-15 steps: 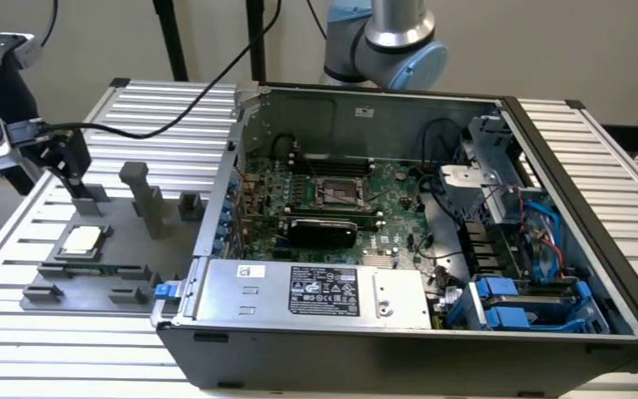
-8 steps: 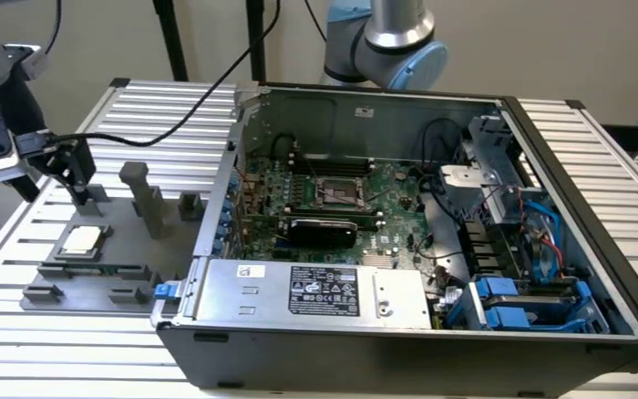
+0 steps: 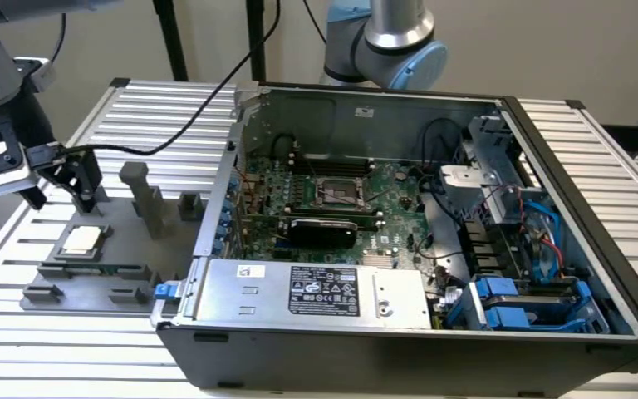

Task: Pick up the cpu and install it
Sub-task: 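Pick up the cpu and move it towards the insertion slot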

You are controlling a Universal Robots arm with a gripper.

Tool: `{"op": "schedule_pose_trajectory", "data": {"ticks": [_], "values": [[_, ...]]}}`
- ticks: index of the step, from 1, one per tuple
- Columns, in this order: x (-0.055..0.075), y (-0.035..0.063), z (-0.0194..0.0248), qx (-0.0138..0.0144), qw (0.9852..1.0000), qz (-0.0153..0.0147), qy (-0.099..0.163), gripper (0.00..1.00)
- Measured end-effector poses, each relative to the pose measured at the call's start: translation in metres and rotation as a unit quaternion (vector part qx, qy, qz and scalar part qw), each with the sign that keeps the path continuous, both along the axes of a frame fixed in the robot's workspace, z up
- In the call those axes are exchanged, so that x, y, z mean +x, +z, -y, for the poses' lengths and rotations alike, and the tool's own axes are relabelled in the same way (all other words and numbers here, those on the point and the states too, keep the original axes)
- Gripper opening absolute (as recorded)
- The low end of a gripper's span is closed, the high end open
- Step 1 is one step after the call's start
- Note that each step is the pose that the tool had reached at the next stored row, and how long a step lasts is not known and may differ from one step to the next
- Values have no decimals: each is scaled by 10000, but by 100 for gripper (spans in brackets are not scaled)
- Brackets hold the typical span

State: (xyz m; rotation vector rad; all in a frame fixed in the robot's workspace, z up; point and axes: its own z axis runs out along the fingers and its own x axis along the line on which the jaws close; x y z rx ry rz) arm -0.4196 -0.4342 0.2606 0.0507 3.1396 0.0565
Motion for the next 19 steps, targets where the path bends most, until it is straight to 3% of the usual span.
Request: {"op": "schedule_pose_trajectory", "data": {"ticks": [7,8,19], "values": [[1,-127,5,0,10000,-1,0,73],[1,-145,5,0,10000,0,0,78],[1,-346,8,0,10000,0,0,78]]}}
